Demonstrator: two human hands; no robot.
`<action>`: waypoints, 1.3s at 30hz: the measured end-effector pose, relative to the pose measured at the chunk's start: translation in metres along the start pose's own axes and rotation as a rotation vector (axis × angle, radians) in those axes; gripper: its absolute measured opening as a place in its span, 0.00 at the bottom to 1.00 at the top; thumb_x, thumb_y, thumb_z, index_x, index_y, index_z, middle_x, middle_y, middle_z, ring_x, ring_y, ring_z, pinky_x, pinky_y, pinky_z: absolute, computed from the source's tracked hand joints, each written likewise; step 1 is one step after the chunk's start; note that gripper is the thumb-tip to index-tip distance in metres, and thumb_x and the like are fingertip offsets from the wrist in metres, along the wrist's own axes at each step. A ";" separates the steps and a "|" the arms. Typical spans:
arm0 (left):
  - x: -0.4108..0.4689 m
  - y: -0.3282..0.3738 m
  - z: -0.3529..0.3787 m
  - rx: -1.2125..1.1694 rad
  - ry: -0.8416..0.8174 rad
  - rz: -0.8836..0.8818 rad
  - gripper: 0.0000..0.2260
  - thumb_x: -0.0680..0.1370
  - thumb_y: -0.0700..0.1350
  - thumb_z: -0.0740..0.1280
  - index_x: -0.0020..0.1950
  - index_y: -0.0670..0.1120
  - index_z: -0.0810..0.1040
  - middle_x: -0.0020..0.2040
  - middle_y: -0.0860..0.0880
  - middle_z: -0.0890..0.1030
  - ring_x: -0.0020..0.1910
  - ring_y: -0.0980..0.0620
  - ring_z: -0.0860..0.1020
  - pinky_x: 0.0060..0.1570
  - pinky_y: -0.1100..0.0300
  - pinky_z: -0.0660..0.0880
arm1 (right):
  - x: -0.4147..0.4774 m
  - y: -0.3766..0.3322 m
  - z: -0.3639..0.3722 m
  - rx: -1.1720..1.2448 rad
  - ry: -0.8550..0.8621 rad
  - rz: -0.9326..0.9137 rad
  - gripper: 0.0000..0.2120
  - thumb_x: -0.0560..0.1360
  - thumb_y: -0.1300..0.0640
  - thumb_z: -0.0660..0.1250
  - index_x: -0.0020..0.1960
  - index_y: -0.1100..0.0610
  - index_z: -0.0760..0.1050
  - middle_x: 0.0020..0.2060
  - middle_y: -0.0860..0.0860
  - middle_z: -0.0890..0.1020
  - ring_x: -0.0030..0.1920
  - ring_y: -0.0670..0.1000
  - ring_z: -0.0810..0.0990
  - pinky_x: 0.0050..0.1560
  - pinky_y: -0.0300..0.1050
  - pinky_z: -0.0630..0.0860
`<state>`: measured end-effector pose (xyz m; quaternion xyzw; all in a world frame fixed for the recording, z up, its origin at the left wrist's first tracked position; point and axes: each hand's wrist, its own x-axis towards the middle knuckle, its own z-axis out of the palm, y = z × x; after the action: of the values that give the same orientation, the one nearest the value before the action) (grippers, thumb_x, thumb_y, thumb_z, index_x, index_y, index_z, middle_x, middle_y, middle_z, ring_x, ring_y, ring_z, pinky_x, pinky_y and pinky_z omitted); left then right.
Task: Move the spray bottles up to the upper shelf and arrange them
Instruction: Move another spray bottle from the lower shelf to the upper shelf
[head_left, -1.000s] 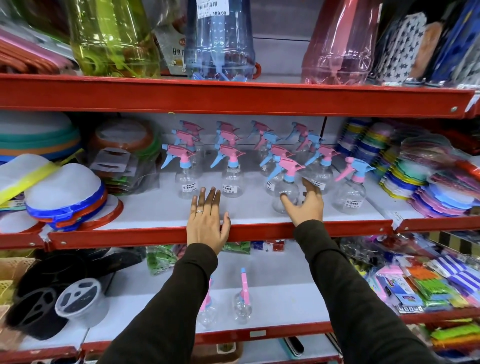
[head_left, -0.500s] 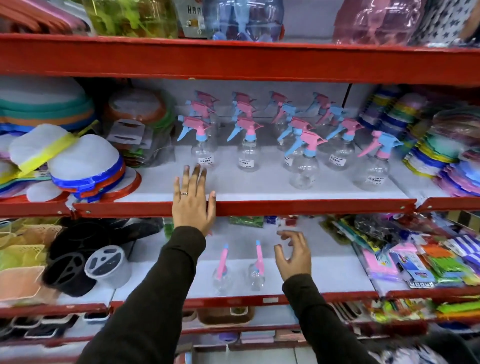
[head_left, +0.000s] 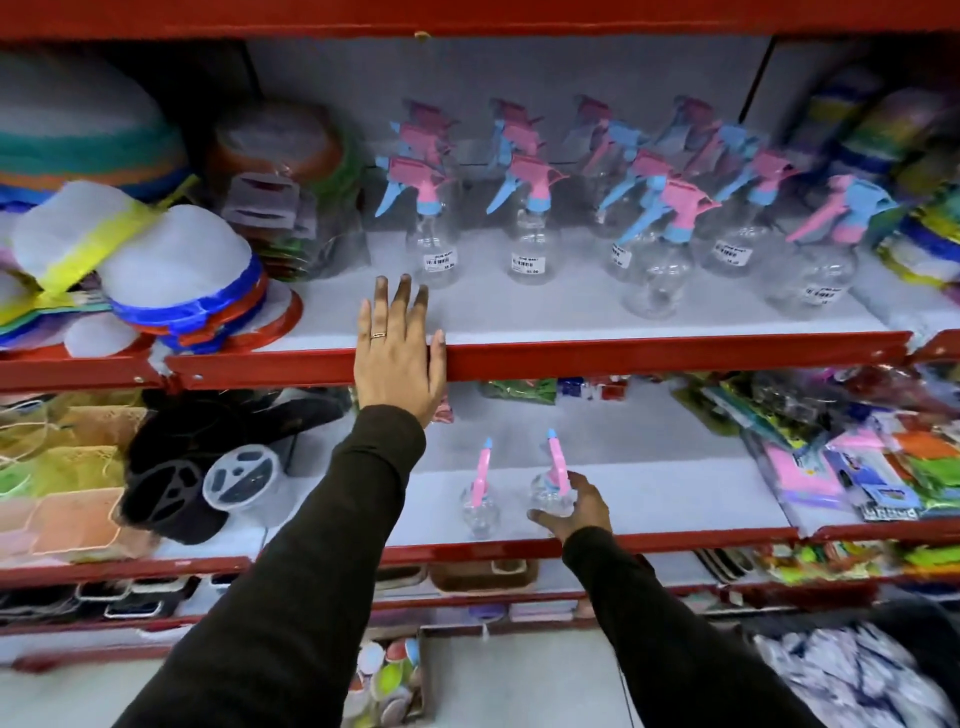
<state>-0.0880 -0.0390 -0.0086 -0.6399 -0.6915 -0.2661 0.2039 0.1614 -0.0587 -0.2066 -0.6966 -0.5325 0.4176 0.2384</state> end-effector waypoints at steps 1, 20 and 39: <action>0.000 0.000 0.000 0.004 -0.002 -0.001 0.26 0.82 0.51 0.51 0.76 0.40 0.67 0.80 0.42 0.62 0.81 0.41 0.53 0.80 0.46 0.49 | 0.001 -0.001 0.001 0.037 0.018 0.007 0.29 0.58 0.55 0.82 0.55 0.48 0.73 0.52 0.52 0.82 0.51 0.56 0.81 0.58 0.49 0.79; -0.002 0.003 -0.005 -0.030 -0.044 -0.016 0.26 0.82 0.52 0.49 0.77 0.41 0.66 0.80 0.42 0.62 0.81 0.41 0.52 0.79 0.47 0.48 | -0.084 -0.090 -0.083 0.108 0.405 -0.554 0.29 0.59 0.50 0.80 0.57 0.54 0.76 0.48 0.47 0.76 0.43 0.48 0.76 0.41 0.31 0.71; 0.000 -0.002 -0.004 -0.052 -0.054 -0.011 0.27 0.82 0.52 0.49 0.76 0.40 0.68 0.79 0.41 0.64 0.80 0.40 0.55 0.78 0.45 0.53 | -0.029 -0.259 -0.112 0.121 0.470 -0.638 0.30 0.64 0.40 0.76 0.62 0.52 0.77 0.54 0.50 0.79 0.47 0.49 0.77 0.51 0.40 0.73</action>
<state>-0.0899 -0.0413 -0.0061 -0.6482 -0.6929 -0.2680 0.1671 0.1123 0.0090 0.0646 -0.5576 -0.6275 0.1821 0.5120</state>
